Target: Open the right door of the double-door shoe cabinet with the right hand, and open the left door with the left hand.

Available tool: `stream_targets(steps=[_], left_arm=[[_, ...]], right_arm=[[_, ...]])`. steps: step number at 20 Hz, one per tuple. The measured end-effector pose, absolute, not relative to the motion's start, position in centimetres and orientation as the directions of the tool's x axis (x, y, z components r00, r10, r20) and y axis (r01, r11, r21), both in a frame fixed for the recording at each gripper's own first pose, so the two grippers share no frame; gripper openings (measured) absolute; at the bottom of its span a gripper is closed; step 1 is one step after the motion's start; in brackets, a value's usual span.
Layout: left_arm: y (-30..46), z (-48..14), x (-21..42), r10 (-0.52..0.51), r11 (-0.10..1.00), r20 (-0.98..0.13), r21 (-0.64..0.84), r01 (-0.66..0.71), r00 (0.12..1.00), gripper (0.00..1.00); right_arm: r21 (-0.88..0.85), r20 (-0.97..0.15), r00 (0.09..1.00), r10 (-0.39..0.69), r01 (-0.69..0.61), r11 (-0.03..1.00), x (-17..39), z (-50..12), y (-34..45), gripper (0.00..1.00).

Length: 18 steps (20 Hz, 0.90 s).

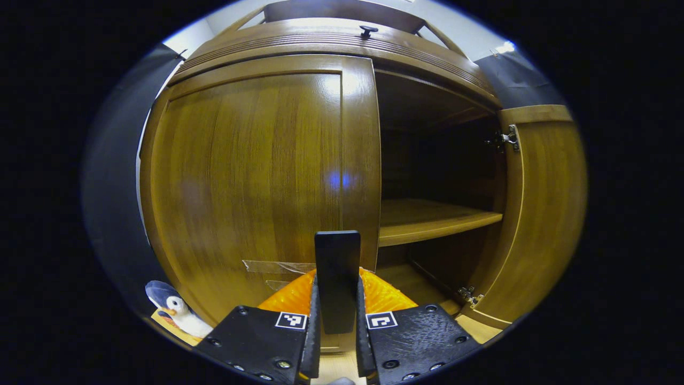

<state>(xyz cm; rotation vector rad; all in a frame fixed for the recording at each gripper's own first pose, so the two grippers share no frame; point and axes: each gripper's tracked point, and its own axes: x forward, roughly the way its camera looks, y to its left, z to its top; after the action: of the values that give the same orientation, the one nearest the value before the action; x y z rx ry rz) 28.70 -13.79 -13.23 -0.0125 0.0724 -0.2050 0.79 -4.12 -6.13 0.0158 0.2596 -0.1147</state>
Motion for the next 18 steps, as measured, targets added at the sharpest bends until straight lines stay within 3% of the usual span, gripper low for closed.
stream_targets(steps=[8,18], left_arm=[[-12.9,-13.4,25.2,-0.235,0.972,-0.074,-0.033,0.234,0.969,0.26],[-9.6,-13.5,18.6,-0.258,0.965,-0.065,-0.058,0.255,0.964,0.26]], right_arm=[[0.003,-0.264,0.962,-0.077,0.08,0.997,0.8,-6.3,-3.9,1.0],[0.013,-0.269,0.962,0.039,-0.037,0.999,1.5,-6.6,-2.7,1.0]])
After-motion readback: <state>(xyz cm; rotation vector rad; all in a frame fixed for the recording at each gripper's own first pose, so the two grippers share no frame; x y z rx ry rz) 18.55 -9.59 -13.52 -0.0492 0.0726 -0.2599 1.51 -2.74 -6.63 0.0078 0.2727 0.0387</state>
